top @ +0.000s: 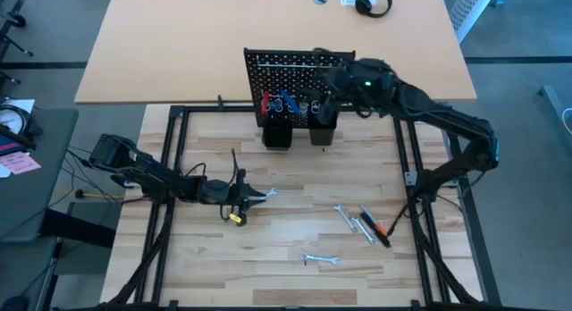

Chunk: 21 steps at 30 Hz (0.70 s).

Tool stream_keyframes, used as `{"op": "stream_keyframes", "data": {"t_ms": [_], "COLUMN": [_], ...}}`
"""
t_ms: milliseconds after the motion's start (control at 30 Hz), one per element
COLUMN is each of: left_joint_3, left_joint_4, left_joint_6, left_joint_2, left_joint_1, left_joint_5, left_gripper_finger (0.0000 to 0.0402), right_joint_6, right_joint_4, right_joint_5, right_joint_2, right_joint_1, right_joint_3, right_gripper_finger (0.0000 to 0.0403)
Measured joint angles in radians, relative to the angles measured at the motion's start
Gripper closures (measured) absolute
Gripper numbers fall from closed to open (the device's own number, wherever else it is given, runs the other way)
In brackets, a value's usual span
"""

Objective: Hang tools onto peg board
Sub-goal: Hang the black scissors on the pegboard, then hang the wrench on the pegboard

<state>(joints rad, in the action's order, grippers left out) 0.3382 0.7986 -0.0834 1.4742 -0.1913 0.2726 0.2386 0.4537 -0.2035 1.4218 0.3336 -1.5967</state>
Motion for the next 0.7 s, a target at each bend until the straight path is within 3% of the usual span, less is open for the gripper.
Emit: {"op": "stream_keyframes", "data": {"t_ms": [333,500,700], "left_joint_3": [0.000,0.000,0.000], "left_joint_4": [-0.002,-0.002,-0.001], "left_joint_6": [0.000,0.000,0.003], "left_joint_2": [0.000,0.000,0.000], "left_joint_1": [-0.010,-0.022,-0.023], "left_joint_5": [0.000,0.000,0.010], "left_gripper_finger": [0.0334,0.0334,0.0334], "right_joint_6": [-0.001,-0.093,-0.305], "right_joint_4": [0.262,0.253,0.004], "right_joint_5": [0.023,0.263,0.288], "right_joint_2": [-0.137,-0.213,-0.282], "right_joint_1": [-0.138,-0.202,-0.357], "right_joint_3": [0.059,0.271,0.603], "right_gripper_finger": [0.0234,0.0244,0.0248]}}
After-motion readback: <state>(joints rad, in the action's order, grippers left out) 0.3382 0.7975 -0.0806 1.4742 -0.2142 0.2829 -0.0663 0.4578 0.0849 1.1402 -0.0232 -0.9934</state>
